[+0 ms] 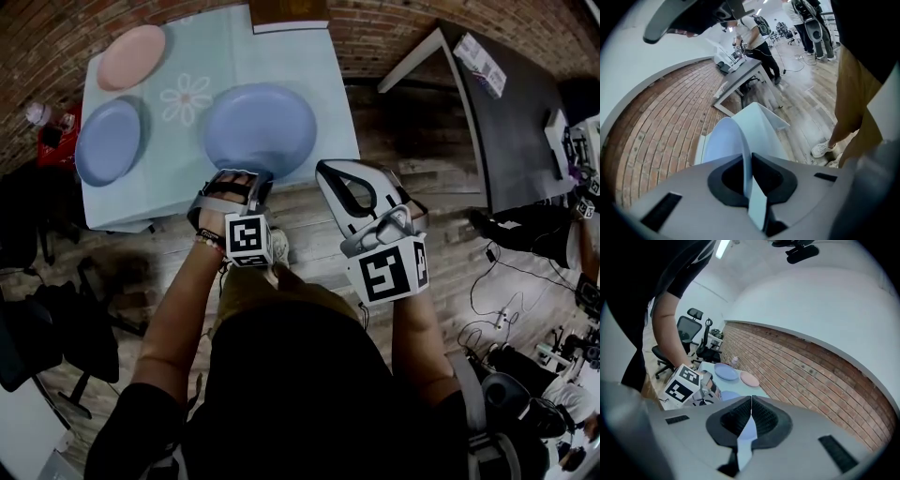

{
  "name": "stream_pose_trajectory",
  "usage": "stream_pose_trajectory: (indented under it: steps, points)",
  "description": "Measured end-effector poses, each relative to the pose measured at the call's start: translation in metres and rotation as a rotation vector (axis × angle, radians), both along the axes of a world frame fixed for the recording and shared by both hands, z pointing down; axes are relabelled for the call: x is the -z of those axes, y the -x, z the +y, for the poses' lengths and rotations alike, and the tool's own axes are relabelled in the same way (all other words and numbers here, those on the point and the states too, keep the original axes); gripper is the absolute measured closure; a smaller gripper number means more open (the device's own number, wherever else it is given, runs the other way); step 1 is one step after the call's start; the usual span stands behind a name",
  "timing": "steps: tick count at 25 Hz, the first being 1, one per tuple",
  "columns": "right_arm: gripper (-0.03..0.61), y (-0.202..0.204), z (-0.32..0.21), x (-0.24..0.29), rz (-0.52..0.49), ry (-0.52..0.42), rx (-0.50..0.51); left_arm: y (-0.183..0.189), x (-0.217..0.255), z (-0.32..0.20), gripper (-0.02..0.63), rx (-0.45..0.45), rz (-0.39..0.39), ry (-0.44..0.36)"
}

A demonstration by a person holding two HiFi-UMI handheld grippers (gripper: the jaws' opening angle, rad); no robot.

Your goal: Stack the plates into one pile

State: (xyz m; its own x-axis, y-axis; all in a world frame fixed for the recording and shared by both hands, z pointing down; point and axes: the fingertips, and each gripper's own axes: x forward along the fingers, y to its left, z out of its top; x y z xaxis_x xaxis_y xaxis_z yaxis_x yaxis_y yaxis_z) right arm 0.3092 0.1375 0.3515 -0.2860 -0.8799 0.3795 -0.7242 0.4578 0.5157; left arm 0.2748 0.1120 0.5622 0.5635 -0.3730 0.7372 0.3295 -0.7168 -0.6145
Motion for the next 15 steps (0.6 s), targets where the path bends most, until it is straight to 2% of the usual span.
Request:
stream_pose_trajectory:
  steps: [4, 11, 15]
  points:
    - [0.543, 0.003, -0.009, 0.013, -0.014, -0.036, 0.021, 0.004, 0.042, -0.013, 0.577, 0.038, 0.027, -0.013]
    - [0.543, 0.02, -0.02, 0.035, -0.035, -0.102, 0.068, 0.03, 0.12, -0.03, 0.575, 0.074, 0.052, -0.11]
    - [0.543, 0.028, -0.025, 0.047, -0.047, -0.129, 0.1, 0.043, 0.158, -0.034, 0.577, 0.097, 0.061, -0.121]
